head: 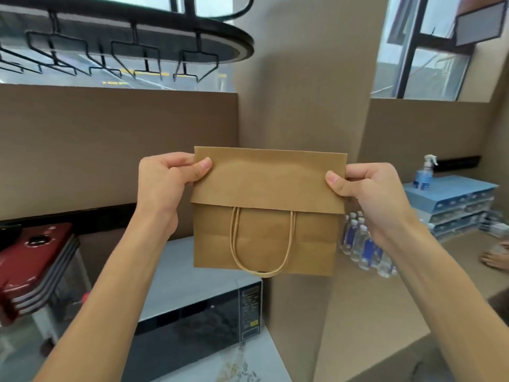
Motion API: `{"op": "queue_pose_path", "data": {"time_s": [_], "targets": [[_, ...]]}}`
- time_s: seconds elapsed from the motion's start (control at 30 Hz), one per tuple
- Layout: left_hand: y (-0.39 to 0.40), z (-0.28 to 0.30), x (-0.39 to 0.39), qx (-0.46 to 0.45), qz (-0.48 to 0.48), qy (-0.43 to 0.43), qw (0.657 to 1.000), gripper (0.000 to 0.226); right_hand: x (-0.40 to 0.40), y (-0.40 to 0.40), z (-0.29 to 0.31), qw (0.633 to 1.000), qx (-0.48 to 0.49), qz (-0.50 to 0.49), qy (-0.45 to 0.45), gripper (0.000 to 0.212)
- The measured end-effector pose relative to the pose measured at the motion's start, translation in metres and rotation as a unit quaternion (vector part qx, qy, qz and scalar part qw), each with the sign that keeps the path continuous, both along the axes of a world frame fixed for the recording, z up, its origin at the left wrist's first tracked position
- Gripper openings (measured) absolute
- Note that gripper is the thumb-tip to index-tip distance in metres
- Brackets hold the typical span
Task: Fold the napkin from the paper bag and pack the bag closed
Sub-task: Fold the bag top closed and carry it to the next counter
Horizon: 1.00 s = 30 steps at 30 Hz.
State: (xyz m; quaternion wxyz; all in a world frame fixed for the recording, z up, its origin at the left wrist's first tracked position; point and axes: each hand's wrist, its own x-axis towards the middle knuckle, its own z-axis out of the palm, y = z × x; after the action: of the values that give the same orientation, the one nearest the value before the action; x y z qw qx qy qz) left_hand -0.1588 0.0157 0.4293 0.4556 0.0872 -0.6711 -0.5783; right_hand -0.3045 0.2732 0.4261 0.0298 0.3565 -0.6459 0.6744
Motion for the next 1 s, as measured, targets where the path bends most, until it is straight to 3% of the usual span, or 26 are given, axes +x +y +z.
{"op": "queue_pose_path", "data": {"time_s": [0.57,1.0], "targets": [[0.204,-0.015,-0.035,-0.007,-0.066,0.023,0.998,0.005,-0.01,0.216,-0.013,0.998,0.018,-0.064,-0.008,0.024],[0.273,-0.036,-0.12,0.002,-0.082,0.028,0.996,0.008,-0.087,0.28,-0.032,0.994,0.028,-0.097,-0.029,0.023]]}}
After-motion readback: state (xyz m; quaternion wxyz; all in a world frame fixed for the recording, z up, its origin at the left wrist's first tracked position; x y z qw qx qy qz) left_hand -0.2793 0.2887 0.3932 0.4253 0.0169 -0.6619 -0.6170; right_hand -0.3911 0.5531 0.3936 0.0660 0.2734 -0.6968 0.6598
